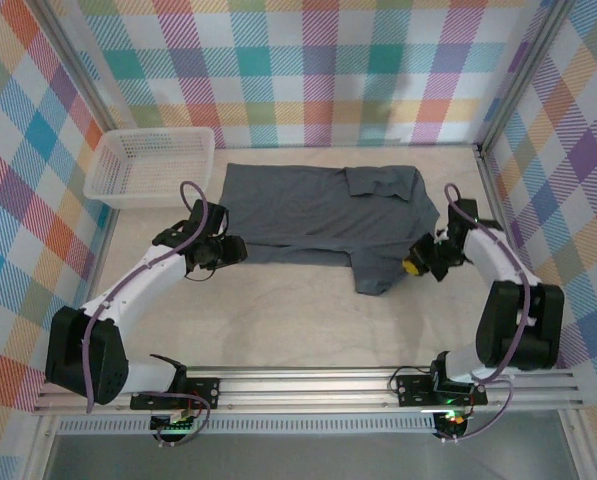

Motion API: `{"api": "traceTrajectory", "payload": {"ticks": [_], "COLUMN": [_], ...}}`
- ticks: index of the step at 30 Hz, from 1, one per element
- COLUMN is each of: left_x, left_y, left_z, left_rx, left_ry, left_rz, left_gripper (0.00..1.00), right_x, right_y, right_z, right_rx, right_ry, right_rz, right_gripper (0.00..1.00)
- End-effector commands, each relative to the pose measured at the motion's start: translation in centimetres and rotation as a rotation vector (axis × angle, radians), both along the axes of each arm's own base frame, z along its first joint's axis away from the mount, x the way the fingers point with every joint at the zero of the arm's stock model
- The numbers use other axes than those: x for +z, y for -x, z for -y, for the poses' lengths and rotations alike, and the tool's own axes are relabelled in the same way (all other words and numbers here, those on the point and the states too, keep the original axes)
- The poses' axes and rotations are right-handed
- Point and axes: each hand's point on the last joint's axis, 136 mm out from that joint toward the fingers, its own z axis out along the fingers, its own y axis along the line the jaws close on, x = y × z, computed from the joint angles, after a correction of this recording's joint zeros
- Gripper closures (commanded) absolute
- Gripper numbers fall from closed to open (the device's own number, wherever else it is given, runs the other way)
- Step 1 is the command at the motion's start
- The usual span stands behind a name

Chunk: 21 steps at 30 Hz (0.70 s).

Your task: Fold the inside-out t-shirt

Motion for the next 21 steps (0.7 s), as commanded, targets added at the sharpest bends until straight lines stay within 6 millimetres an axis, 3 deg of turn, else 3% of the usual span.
{"api": "traceTrajectory", "payload": {"ticks": [1,4,7,8,10,12,15,18,21], "left_x": [0.2,0.8,1.3,1.3,1.1,0.9,0.7,0.5,-0.8], "left_y": [-1.0,-1.8,-2.4,-2.5,-2.7,-2.8,-3.0,-3.6,-4.9], "left_z": [0.7,1.1,1.4,1.5,1.6,1.8,1.7,0.9,-1.0], "left_rx": [0.005,0.006,-0.001,-0.005,-0.013,-0.021,-0.020,0.011,0.097], "left_ry": [-0.001,-0.001,0.001,0.001,-0.003,-0.001,-0.012,-0.065,-0.148], "left_rz": [0.013,0.025,0.038,0.036,0.031,0.023,0.018,0.029,0.001], "left_gripper": [0.52,0.51,0.50,0.50,0.50,0.50,0.50,0.50,0.65], "right_x": [2.2,1.8,0.0,-0.7,-1.7,-2.3,-2.3,-2.2,-3.2], "right_y": [-5.6,-11.2,-14.8,-16.0,-17.5,-18.1,-16.8,-13.8,-9.9], "right_z": [-0.3,2.3,4.4,4.9,5.9,6.1,6.2,6.2,6.2], "right_rx": [-0.114,-0.262,-0.346,-0.341,-0.310,-0.257,-0.174,-0.103,-0.073], "right_ry": [-0.082,-0.036,-0.061,-0.063,-0.049,-0.064,-0.048,0.021,0.084], "right_rz": [0.019,0.060,0.033,0.048,0.076,0.092,0.110,0.139,0.128], "right_gripper": [1.00,1.00,1.00,0.94,0.65,0.55,0.53,0.53,0.54]}}
